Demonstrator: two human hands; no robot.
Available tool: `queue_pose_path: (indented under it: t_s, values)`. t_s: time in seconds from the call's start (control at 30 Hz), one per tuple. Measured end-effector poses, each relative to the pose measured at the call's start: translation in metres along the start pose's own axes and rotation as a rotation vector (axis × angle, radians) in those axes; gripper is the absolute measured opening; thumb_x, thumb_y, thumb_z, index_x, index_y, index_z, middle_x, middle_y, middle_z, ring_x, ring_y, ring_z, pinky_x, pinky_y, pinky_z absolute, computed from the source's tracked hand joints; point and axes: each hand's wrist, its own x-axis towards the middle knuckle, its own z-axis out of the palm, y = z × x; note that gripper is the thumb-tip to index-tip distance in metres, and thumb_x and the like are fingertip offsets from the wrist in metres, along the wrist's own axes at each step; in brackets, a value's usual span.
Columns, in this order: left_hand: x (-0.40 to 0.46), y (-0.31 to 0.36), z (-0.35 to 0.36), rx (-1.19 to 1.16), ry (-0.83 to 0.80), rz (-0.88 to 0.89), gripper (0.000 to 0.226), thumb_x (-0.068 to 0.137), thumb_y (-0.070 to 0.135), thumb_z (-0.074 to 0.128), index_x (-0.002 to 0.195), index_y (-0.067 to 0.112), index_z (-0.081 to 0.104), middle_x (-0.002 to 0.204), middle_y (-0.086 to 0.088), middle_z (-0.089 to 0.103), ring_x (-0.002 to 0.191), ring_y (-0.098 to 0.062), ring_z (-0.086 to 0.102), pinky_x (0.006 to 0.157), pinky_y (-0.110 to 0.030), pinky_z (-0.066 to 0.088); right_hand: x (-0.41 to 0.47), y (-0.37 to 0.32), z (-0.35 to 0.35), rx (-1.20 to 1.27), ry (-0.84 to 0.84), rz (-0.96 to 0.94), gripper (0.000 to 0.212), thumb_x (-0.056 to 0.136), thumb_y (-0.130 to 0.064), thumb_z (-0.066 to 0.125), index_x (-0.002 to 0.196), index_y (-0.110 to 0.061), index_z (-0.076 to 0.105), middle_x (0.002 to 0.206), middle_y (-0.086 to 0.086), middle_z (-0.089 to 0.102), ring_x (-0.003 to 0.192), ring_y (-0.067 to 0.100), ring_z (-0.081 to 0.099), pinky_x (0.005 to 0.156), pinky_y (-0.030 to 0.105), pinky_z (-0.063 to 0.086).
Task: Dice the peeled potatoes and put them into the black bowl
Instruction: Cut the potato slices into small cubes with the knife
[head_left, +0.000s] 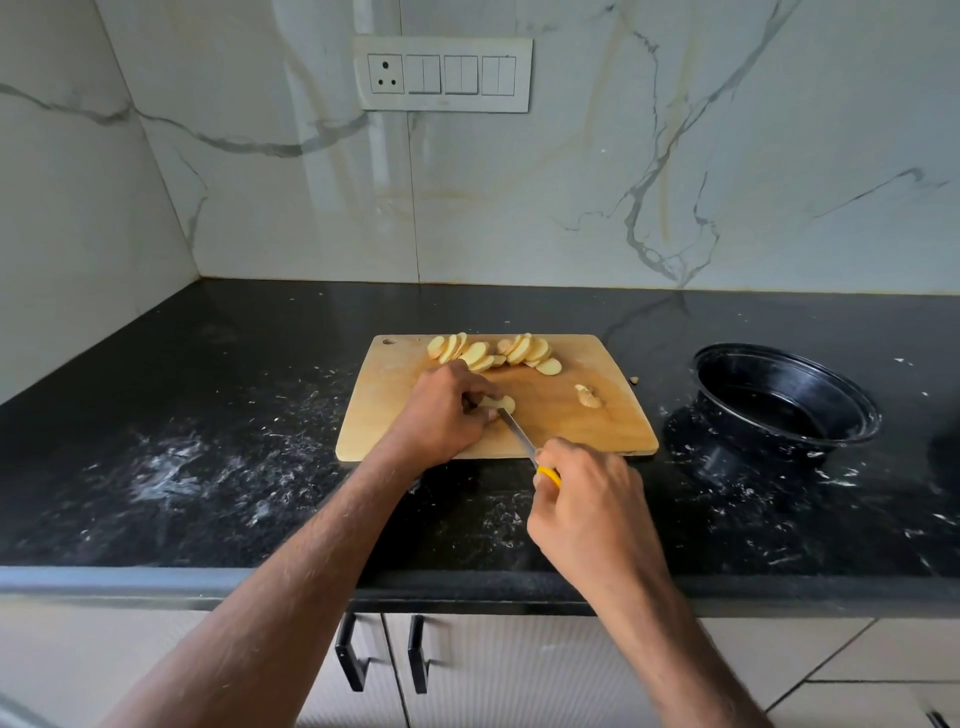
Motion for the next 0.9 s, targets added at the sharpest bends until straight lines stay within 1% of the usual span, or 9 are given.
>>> queue_pose_path:
  t_s: [0.13,0.23,0.33,0.47,0.53,0.6,0.67,0.77,0.9]
  values:
    - [-0.002,0.001,-0.002,-0.082,0.031,-0.081,0.038,0.081,0.018,0.082,0.118,0.021,0.074,0.093,0.009,0.065,0.084,-0.007,0.059,0.065,-0.004,0.039,0.000,0.005,-0.004,0.044,0.111,0.041,0.003,0.086,-0.017,0.069,0.088,-0.020,0.069,0.075,-0.007,0.069,0.066,0.019,0.061,0.062,0.031,0.047]
    - [-0.004,0.002,-0.005,-0.140,0.050,-0.142,0.054,0.075,0.020,0.087,0.126,0.017,0.069,0.088,0.011,0.068,0.077,0.001,0.059,0.063,-0.001,0.041,0.006,0.001,0.000,0.075,0.163,0.046,0.003,0.088,-0.018,0.068,0.088,-0.021,0.069,0.078,-0.007,0.070,0.067,0.016,0.062,0.059,0.026,0.044]
    - [-0.005,0.002,-0.006,-0.156,0.059,-0.155,0.055,0.072,0.020,0.089,0.123,0.015,0.070,0.085,0.012,0.069,0.077,0.001,0.062,0.067,-0.004,0.045,0.017,-0.006,0.009,0.058,0.150,0.035,0.002,0.090,-0.019,0.065,0.090,-0.021,0.067,0.081,-0.007,0.069,0.068,0.012,0.058,0.057,0.017,0.038]
    - [-0.004,-0.002,-0.004,-0.197,0.083,-0.174,0.049,0.071,0.014,0.088,0.117,0.014,0.073,0.083,0.011,0.072,0.078,-0.002,0.067,0.071,-0.008,0.049,0.026,-0.013,0.020,0.055,0.137,0.041,0.006,0.089,-0.019,0.065,0.095,-0.020,0.067,0.088,-0.005,0.072,0.076,0.018,0.066,0.066,0.029,0.052]
    - [-0.004,-0.003,-0.004,-0.207,0.087,-0.174,0.047,0.070,0.013,0.089,0.114,0.014,0.074,0.081,0.010,0.073,0.077,-0.003,0.067,0.070,-0.008,0.049,0.028,-0.014,0.024,0.055,0.132,0.035,0.010,0.089,-0.019,0.066,0.098,-0.021,0.068,0.090,-0.006,0.072,0.078,0.017,0.067,0.068,0.029,0.054]
    - [-0.004,-0.004,-0.004,-0.211,0.087,-0.169,0.047,0.070,0.012,0.089,0.114,0.015,0.074,0.081,0.009,0.073,0.076,-0.004,0.068,0.070,-0.008,0.049,0.030,-0.013,0.025,0.047,0.124,0.022,0.012,0.089,-0.019,0.066,0.101,-0.021,0.069,0.091,-0.006,0.072,0.078,0.015,0.067,0.066,0.021,0.049]
    - [-0.003,-0.005,-0.003,-0.220,0.087,-0.167,0.049,0.070,0.011,0.089,0.116,0.015,0.073,0.080,0.008,0.074,0.076,-0.004,0.068,0.070,-0.009,0.050,0.029,-0.012,0.025,0.039,0.114,0.013,0.013,0.090,-0.020,0.065,0.102,-0.021,0.069,0.091,-0.007,0.072,0.077,0.012,0.066,0.060,0.010,0.033]
    - [-0.002,-0.006,-0.003,-0.229,0.087,-0.160,0.050,0.071,0.009,0.088,0.118,0.015,0.072,0.077,0.009,0.074,0.075,-0.001,0.066,0.070,-0.008,0.048,0.029,-0.013,0.024,0.036,0.099,0.000,0.012,0.091,-0.020,0.063,0.101,-0.020,0.068,0.088,-0.006,0.071,0.072,0.013,0.062,0.058,0.013,0.029]
    - [-0.002,-0.005,-0.003,-0.241,0.074,-0.149,0.049,0.073,0.006,0.086,0.120,0.012,0.071,0.073,0.011,0.073,0.070,0.006,0.064,0.068,-0.005,0.046,0.030,-0.014,0.023,0.025,0.080,-0.025,0.013,0.091,-0.017,0.062,0.102,-0.020,0.068,0.089,-0.004,0.071,0.065,0.010,0.046,0.057,0.014,0.028]
